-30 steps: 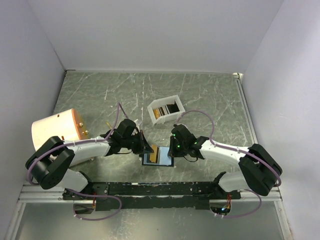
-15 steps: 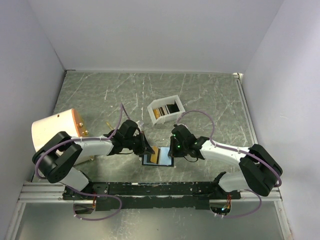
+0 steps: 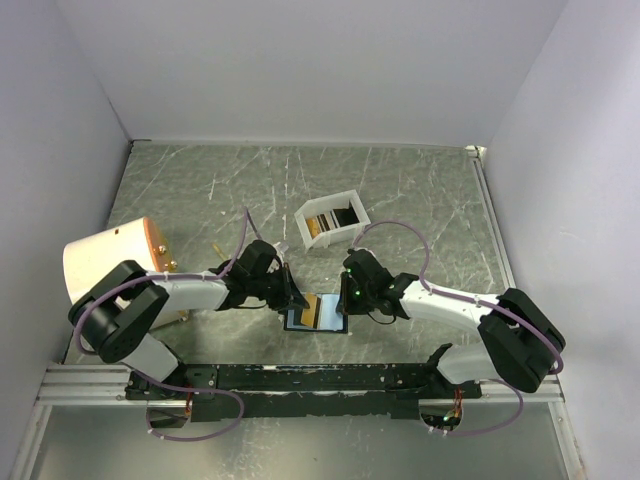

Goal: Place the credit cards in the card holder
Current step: Insert the credit card into the card holder.

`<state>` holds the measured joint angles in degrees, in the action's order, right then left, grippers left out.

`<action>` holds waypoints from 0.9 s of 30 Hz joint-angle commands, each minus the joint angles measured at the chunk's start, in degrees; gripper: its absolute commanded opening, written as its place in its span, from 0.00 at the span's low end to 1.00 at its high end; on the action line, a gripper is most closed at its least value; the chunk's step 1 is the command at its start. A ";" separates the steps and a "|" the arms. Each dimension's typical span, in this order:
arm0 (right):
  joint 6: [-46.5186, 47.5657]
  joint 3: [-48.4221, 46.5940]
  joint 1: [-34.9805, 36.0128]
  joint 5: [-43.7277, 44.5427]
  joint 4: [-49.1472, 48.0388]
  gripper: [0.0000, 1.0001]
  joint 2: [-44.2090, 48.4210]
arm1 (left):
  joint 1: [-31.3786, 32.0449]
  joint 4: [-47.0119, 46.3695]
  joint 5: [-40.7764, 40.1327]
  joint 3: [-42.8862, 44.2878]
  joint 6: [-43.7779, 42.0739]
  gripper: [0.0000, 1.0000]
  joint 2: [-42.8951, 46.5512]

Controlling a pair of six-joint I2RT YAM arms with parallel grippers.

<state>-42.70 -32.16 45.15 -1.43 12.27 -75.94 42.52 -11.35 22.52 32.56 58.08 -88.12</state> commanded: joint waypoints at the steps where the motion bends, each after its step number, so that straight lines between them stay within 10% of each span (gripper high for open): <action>1: -0.02 1.07 0.36 1.37 0.73 0.15 0.88 | -0.34 -1.84 -1.60 -0.34 -2.16 0.07 -1.38; 27: -0.09 0.79 0.33 1.69 1.39 0.14 1.05 | -0.45 -13.62 1.18 -3.56 0.64 0.07 -4.76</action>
<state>-42.74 -31.70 45.15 -1.17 12.34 -75.46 42.44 -20.78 23.07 30.83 58.41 -91.53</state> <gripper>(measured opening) 0.143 0.075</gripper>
